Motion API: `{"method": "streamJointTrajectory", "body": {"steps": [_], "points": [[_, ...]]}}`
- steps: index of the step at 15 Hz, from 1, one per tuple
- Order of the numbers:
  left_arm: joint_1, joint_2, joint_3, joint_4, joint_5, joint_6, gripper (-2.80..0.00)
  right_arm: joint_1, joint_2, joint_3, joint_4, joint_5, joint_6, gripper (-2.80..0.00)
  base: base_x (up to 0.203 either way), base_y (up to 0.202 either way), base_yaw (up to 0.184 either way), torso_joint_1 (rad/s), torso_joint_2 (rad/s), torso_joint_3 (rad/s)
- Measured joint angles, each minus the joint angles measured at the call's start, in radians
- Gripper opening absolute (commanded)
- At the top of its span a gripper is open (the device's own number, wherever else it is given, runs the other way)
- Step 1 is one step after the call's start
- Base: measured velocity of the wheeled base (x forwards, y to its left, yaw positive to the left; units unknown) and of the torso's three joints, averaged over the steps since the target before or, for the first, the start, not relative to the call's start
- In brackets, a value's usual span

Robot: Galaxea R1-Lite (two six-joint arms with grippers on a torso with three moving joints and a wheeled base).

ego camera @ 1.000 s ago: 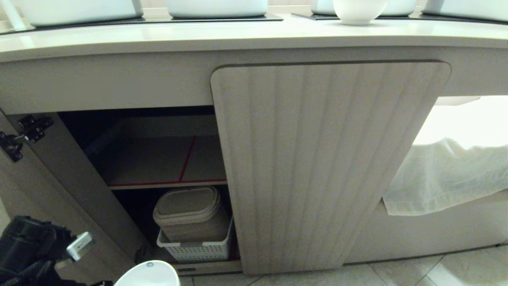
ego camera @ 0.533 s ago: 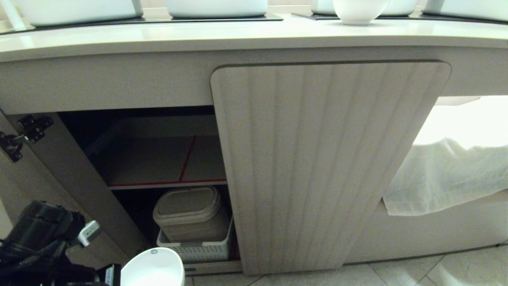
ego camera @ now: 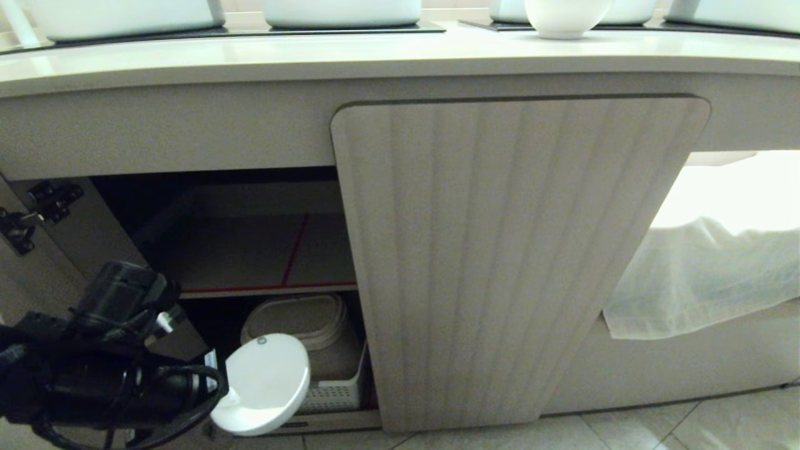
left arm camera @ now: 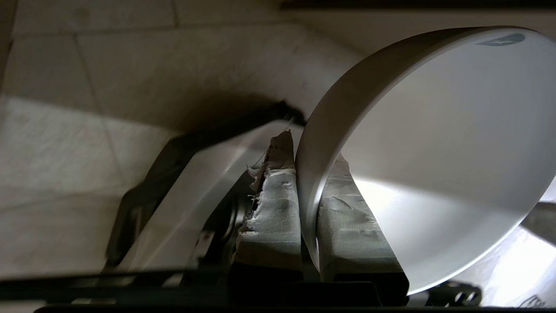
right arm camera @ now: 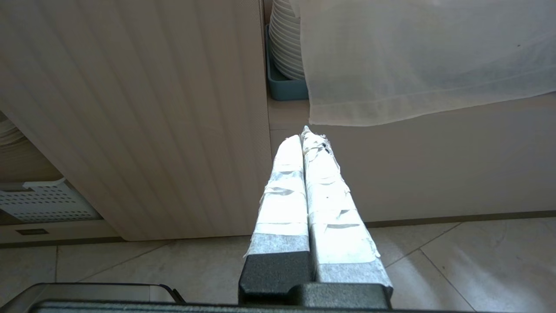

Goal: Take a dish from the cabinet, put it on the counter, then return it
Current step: Put it back into the cabinet

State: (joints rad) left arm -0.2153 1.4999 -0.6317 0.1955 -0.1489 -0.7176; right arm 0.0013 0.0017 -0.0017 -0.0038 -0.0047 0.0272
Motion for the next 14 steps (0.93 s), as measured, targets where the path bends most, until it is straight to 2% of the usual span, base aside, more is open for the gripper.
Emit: {"method": "streamJointTrajectory", "body": {"steps": [6,10,14], "points": [[0.023,0.14,-0.017,-0.145,0.009,-0.016,-2.8,0.0,0.0,0.0,0.0,0.0,0.0,-2.8,0.0,0.0,0.0,0.0,0.0,0.0],[0.063,0.216,-0.076,-0.152,0.01,-0.037,-2.8,0.0,0.0,0.0,0.0,0.0,0.0,-2.8,0.0,0.0,0.0,0.0,0.0,0.0],[0.074,0.271,-0.166,-0.152,0.016,-0.111,-2.8,0.0,0.0,0.0,0.0,0.0,0.0,-2.8,0.0,0.0,0.0,0.0,0.0,0.0]]}}
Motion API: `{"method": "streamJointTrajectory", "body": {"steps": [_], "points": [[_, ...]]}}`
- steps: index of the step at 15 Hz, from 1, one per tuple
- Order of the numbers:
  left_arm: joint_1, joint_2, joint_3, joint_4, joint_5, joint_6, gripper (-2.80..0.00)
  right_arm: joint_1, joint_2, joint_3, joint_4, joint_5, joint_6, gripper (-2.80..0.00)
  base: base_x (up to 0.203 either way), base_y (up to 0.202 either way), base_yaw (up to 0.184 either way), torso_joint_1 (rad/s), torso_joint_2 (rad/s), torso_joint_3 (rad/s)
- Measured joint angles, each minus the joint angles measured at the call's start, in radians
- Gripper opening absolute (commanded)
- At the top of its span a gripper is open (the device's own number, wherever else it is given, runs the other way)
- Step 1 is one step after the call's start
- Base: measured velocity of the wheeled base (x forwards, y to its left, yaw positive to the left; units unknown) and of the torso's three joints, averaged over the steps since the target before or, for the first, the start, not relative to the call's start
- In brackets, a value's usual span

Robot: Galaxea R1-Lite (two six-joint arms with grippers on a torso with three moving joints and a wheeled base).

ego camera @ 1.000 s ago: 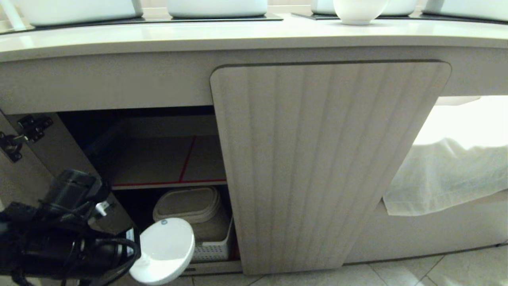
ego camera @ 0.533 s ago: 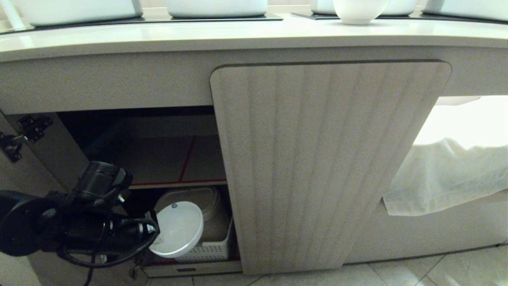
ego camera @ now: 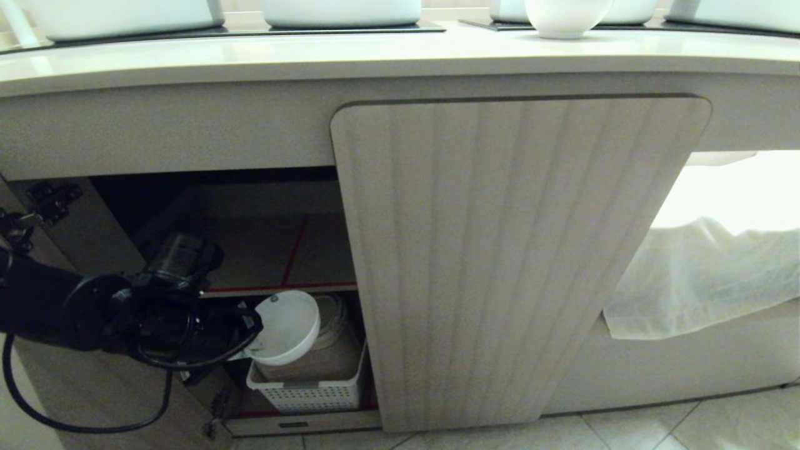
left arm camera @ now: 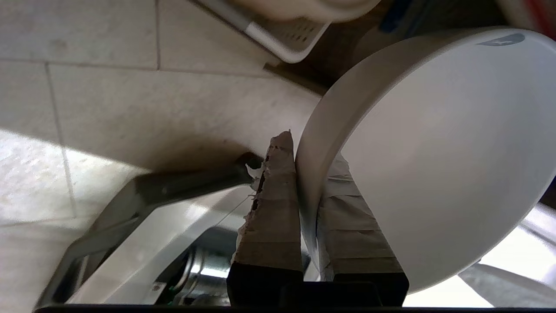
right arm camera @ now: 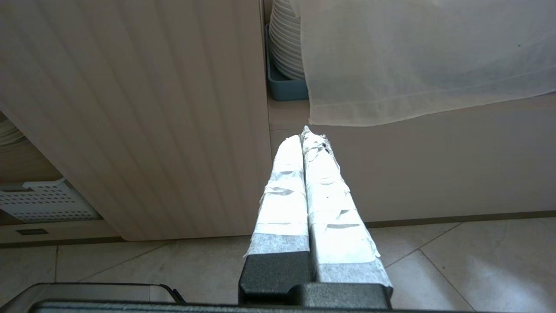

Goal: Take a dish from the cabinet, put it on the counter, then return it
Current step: Put it back into the cabinet

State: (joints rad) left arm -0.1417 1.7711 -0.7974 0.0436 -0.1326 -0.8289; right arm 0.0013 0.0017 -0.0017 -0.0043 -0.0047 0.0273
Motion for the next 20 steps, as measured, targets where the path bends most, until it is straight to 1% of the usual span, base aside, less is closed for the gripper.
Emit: {"method": "streamJointTrajectory", "body": {"steps": [6,8,10,20], "points": [[0.015,0.049,-0.082,0.004,0.001,-0.004,-2.8,0.0,0.0,0.0,0.0,0.0,0.0,-2.8,0.0,0.0,0.0,0.0,0.0,0.0],[0.017,0.064,-0.101,0.005,0.012,-0.006,-2.8,0.0,0.0,0.0,0.0,0.0,0.0,-2.8,0.0,0.0,0.0,0.0,0.0,0.0],[0.018,0.08,-0.122,0.009,0.02,-0.027,-2.8,0.0,0.0,0.0,0.0,0.0,0.0,-2.8,0.0,0.0,0.0,0.0,0.0,0.0],[0.028,0.154,-0.299,0.153,0.037,-0.031,-2.8,0.0,0.0,0.0,0.0,0.0,0.0,-2.8,0.0,0.0,0.0,0.0,0.0,0.0]]}}
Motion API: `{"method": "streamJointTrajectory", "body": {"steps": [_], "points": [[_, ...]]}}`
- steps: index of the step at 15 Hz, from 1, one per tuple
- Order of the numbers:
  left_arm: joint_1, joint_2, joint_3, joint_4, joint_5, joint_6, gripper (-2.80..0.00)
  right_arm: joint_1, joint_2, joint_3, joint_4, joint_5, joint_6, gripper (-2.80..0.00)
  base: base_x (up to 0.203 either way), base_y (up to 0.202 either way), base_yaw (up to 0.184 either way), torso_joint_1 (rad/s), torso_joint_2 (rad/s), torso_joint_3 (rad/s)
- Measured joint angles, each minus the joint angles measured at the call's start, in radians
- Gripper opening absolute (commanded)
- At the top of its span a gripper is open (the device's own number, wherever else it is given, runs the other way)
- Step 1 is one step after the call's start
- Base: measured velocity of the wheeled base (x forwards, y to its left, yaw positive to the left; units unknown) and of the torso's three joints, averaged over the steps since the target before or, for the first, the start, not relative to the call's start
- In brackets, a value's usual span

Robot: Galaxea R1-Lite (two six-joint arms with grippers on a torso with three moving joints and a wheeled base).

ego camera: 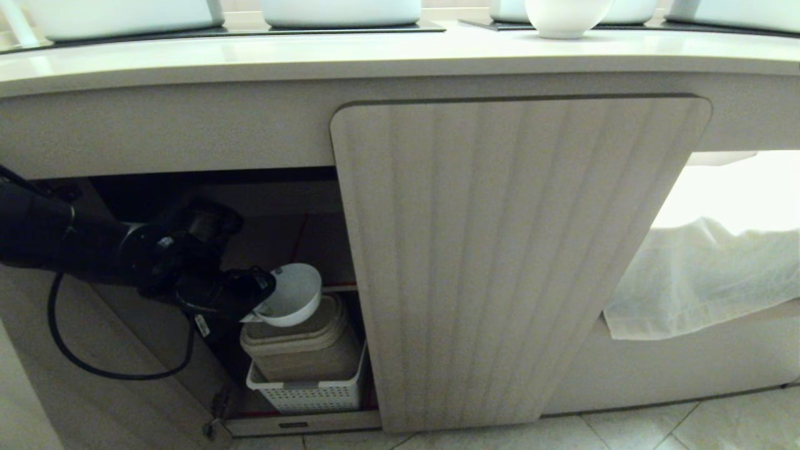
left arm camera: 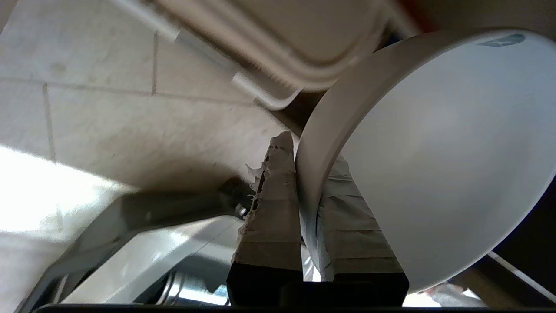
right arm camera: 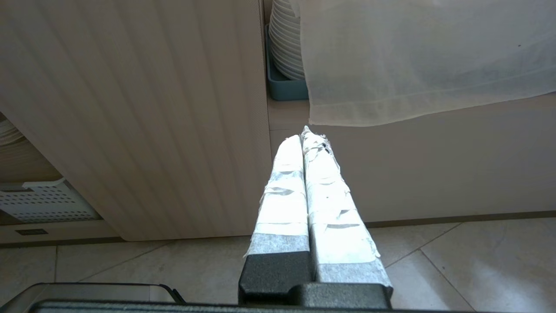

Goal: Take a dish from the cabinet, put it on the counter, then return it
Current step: Put it back into the cabinet

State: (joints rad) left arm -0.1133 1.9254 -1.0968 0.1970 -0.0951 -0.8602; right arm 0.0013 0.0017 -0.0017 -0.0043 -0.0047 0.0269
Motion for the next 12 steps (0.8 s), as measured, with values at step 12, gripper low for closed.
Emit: {"method": "streamJointTrajectory", "body": {"steps": [12], "points": [[0.038,0.09,-0.115,-0.064,0.025,-0.006,-2.8,0.0,0.0,0.0,0.0,0.0,0.0,-2.8,0.0,0.0,0.0,0.0,0.0,0.0]]}}
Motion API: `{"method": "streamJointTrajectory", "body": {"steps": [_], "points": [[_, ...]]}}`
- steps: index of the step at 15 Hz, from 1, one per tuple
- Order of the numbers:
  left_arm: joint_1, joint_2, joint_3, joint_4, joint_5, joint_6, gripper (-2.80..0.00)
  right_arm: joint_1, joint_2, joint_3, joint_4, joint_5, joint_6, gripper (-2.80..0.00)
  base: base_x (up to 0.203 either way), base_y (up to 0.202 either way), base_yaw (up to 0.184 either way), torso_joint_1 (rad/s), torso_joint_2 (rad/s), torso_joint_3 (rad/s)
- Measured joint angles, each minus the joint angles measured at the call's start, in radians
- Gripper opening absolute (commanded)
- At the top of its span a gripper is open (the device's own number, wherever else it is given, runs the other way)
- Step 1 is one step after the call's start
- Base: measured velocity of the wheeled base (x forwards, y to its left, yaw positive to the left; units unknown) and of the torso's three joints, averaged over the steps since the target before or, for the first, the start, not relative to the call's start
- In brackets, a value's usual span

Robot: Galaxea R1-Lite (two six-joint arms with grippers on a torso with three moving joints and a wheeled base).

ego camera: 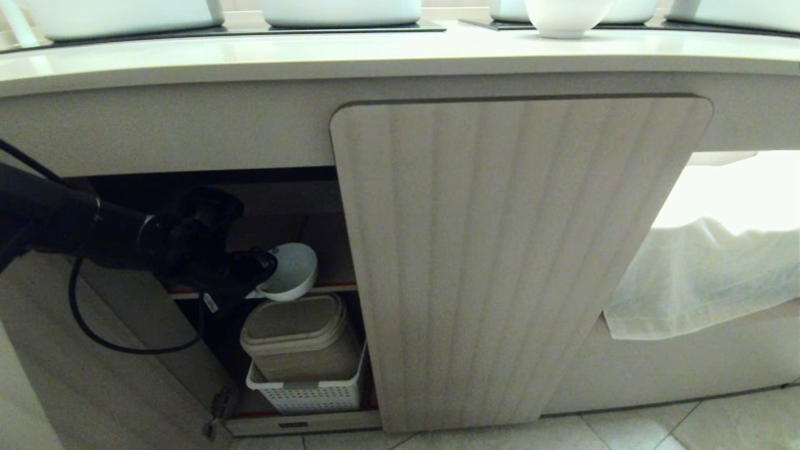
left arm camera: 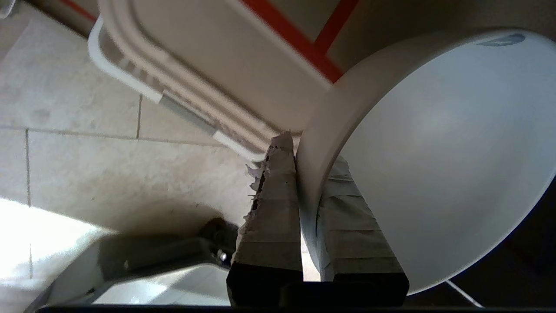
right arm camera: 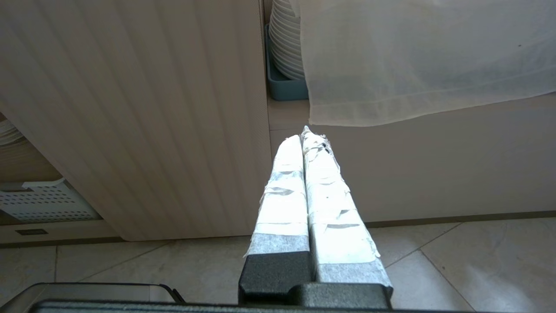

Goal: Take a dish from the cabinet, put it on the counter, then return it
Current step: Put it back into the cabinet

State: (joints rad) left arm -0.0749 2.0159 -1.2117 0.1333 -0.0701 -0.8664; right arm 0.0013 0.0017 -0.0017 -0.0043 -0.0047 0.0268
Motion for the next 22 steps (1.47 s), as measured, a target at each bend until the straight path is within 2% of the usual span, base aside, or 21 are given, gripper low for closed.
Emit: {"method": "streamJointTrajectory", "body": {"steps": [6,14,22], "points": [[0.006,0.026,-0.008,-0.055,0.003,-0.001,-2.8,0.0,0.0,0.0,0.0,0.0,0.0,-2.8,0.0,0.0,0.0,0.0,0.0,0.0],[0.023,0.07,-0.08,-0.05,0.017,0.001,-2.8,0.0,0.0,0.0,0.0,0.0,0.0,-2.8,0.0,0.0,0.0,0.0,0.0,0.0],[0.03,0.122,-0.206,0.082,0.017,-0.001,-2.8,0.0,0.0,0.0,0.0,0.0,0.0,-2.8,0.0,0.0,0.0,0.0,0.0,0.0]]}}
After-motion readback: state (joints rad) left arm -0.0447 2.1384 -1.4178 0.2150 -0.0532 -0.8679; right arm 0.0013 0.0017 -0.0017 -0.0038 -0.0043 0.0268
